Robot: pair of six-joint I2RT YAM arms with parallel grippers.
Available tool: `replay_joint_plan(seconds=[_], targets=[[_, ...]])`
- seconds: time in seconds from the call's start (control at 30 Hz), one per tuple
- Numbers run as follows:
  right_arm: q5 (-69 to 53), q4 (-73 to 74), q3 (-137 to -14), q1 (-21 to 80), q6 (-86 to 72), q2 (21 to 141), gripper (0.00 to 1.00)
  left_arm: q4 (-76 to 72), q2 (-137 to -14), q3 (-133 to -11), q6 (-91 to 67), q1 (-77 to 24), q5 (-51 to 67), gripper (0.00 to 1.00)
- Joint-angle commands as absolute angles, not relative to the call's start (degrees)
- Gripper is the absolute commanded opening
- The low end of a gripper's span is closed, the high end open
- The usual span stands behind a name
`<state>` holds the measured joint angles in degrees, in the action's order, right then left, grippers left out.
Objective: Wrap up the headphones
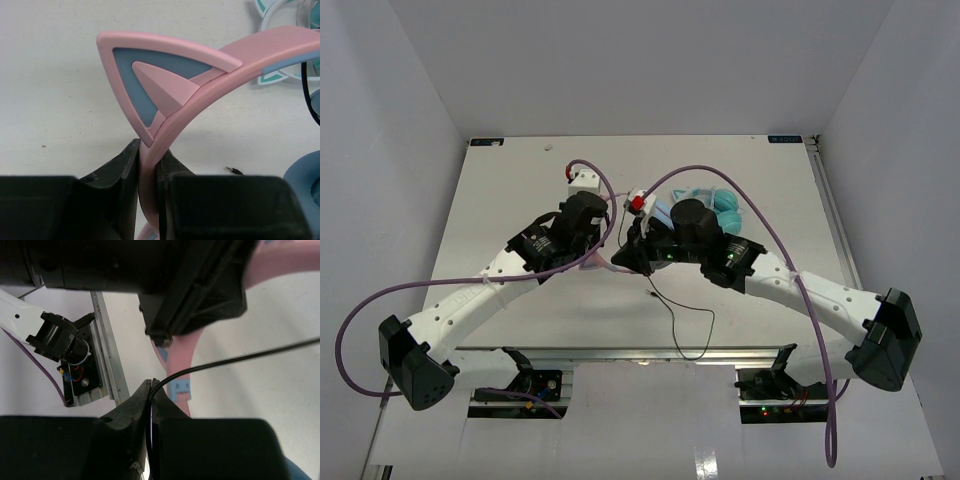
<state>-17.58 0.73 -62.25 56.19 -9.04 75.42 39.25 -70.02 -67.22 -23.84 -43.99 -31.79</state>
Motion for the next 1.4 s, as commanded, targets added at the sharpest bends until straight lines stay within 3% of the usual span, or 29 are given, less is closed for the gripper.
replay_joint_plan(seconds=[0.0, 0.43, 0.63, 0.87, 1.37], targets=[[-15.82, -0.54, -66.23, 59.84, -8.72, 77.10, 0.08, 34.03, -68.40, -68.52, -28.15, -43.61, -30.50, 0.00], [-6.73, -15.98, -41.90, 64.05, -14.87, 63.97, 0.08, 33.67, -63.06, -70.70, -34.12, -42.63, -29.04, 0.00], [-4.57, -17.06, -39.67, 64.95, -14.65, 62.13, 0.08, 32.96, -62.21, -70.88, -34.12, -42.61, -27.82, 0.00], [-0.75, -11.70, -42.47, 65.04, -12.93, 57.59, 0.08, 32.49, -61.34, -66.67, -27.80, -42.60, -29.56, 0.00], [15.22, 5.52, -68.71, 64.69, -2.73, 56.92, 0.08, 25.40, -55.90, -55.28, -15.19, -42.63, -25.45, 0.00]])
